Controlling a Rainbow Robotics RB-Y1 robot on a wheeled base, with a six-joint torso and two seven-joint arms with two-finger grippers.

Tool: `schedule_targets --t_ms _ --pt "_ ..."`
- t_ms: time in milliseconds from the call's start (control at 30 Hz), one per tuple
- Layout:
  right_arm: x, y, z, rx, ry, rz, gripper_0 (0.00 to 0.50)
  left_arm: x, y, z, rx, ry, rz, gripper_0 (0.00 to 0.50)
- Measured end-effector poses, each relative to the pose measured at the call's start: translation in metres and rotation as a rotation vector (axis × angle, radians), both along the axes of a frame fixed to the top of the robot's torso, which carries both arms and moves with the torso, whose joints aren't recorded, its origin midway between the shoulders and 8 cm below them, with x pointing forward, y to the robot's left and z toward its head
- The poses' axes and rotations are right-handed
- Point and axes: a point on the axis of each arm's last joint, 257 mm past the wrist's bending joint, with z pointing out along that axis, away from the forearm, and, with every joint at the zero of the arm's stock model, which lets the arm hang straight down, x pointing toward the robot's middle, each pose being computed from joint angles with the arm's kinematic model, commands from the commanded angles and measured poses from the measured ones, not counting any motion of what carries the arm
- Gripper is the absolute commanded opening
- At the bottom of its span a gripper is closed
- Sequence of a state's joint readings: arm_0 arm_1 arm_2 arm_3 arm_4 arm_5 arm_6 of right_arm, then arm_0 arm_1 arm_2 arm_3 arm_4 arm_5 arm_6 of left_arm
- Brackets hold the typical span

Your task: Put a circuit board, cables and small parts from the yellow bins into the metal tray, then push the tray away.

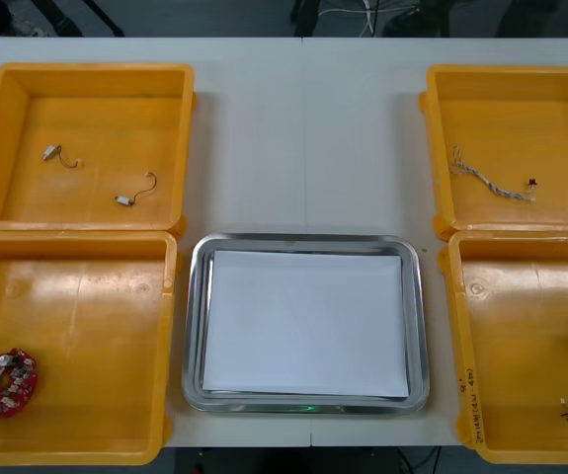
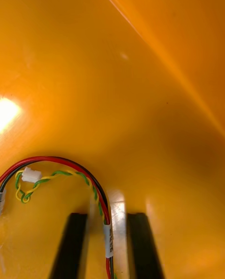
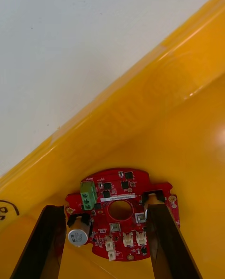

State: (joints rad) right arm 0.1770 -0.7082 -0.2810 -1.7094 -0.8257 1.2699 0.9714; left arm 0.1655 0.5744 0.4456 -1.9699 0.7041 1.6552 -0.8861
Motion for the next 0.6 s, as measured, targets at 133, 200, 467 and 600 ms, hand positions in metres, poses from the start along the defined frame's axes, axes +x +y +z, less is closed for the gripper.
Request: schedule_targets --t_ms 133,200,467,600 --pt "0.000 0.002 0.000 0.008 -0.001 0.000 0.000 0.000 0.001 -0.006 0.006 -0.006 0.001 0.500" --pt "0.000 0.002 0.000 0.009 -0.002 0.000 0.000 -0.002 0.001 -0.009 0.008 0.000 0.001 0.500" --pt "0.001 0.003 0.000 0.014 -0.003 0.000 0.000 -0.004 0.008 -0.020 0.006 0.011 0.024 0.500" --pt "-0.008 0.006 0.002 0.021 0.036 0.009 0.000 -0.003 0.010 -0.025 0.007 0.009 0.030 0.500"
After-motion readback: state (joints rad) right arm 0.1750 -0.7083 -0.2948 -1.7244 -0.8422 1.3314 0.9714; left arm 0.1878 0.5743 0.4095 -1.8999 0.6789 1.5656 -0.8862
